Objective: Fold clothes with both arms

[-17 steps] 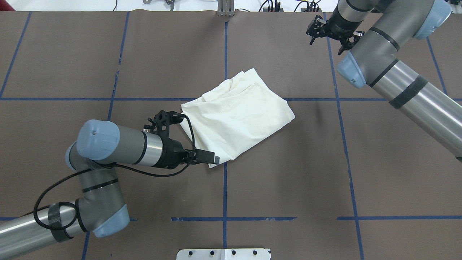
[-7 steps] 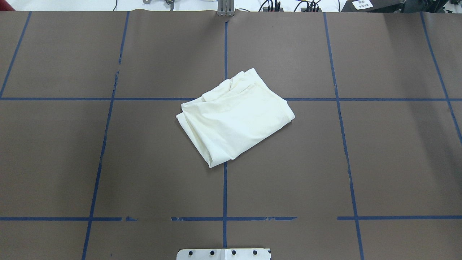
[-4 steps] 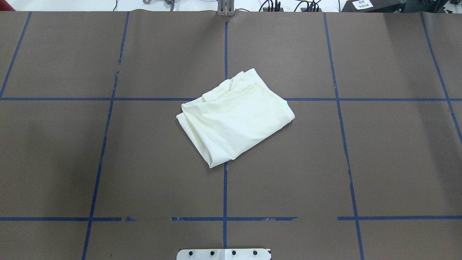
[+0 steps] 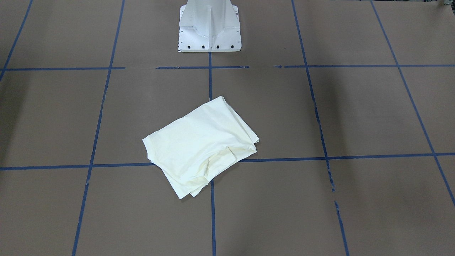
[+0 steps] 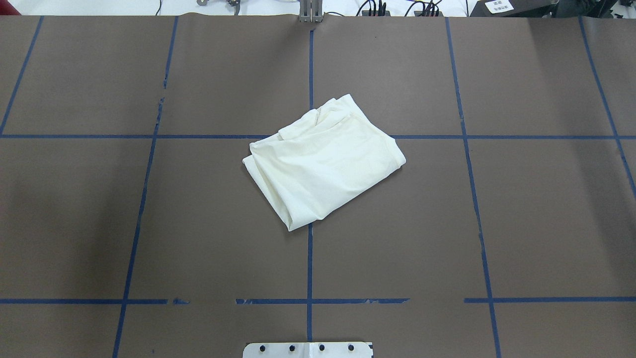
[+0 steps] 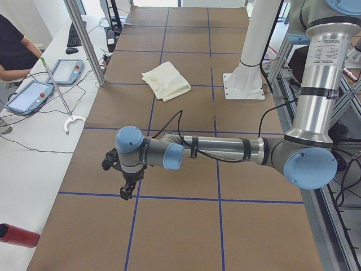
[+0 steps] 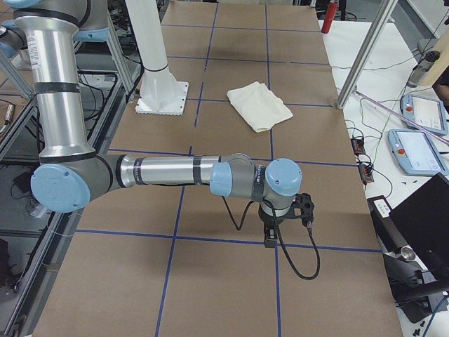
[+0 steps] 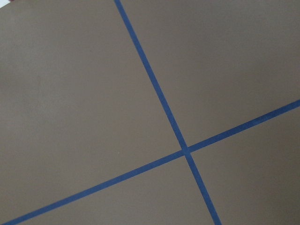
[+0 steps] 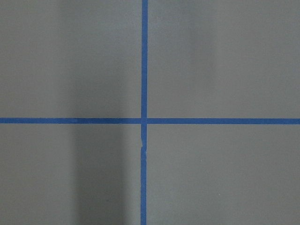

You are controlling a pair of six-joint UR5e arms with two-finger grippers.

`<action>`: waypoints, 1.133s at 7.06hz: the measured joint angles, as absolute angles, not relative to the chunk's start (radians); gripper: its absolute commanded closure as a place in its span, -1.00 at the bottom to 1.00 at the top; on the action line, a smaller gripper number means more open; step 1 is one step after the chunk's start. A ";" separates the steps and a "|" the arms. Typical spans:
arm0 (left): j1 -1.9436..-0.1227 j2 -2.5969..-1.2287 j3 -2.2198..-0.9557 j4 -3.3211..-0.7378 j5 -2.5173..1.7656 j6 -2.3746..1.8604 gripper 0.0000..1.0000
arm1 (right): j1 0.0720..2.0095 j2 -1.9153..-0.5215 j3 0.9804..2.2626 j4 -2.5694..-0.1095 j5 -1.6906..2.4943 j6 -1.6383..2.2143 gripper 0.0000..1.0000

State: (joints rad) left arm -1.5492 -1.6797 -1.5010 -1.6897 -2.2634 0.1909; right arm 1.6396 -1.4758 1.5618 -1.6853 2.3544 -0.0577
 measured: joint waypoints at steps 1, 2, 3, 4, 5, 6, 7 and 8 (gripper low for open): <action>-1.550 -1.676 -1.512 -1.666 -2.263 0.185 -1.00 | 1.638 -1.476 1.562 -1.685 2.358 -0.040 -1.00; -1.550 -1.673 -1.516 -1.657 -2.263 0.181 -1.00 | 1.637 -1.476 1.563 -1.684 2.361 -0.004 -1.00; -1.550 -1.672 -1.518 -1.653 -2.263 0.180 -1.00 | 1.634 -1.477 1.562 -1.675 2.363 0.025 -1.00; -1.549 -1.672 -1.519 -1.652 -2.262 0.180 -1.00 | 1.629 -1.487 1.556 -1.651 2.363 0.037 -1.00; -1.549 -1.672 -1.519 -1.652 -2.262 0.181 -1.00 | 1.622 -1.510 1.543 -1.602 2.362 0.043 -1.00; -1.550 -1.672 -1.520 -1.652 -2.261 0.181 -1.00 | 1.619 -1.531 1.528 -1.549 2.360 0.052 -1.00; -1.550 -1.671 -1.520 -1.652 -2.260 0.181 -1.00 | 1.617 -1.540 1.520 -1.522 2.359 0.064 -1.00; -1.551 -1.671 -1.519 -1.652 -2.260 0.178 -1.00 | 1.615 -1.544 1.518 -1.511 2.358 0.071 -1.00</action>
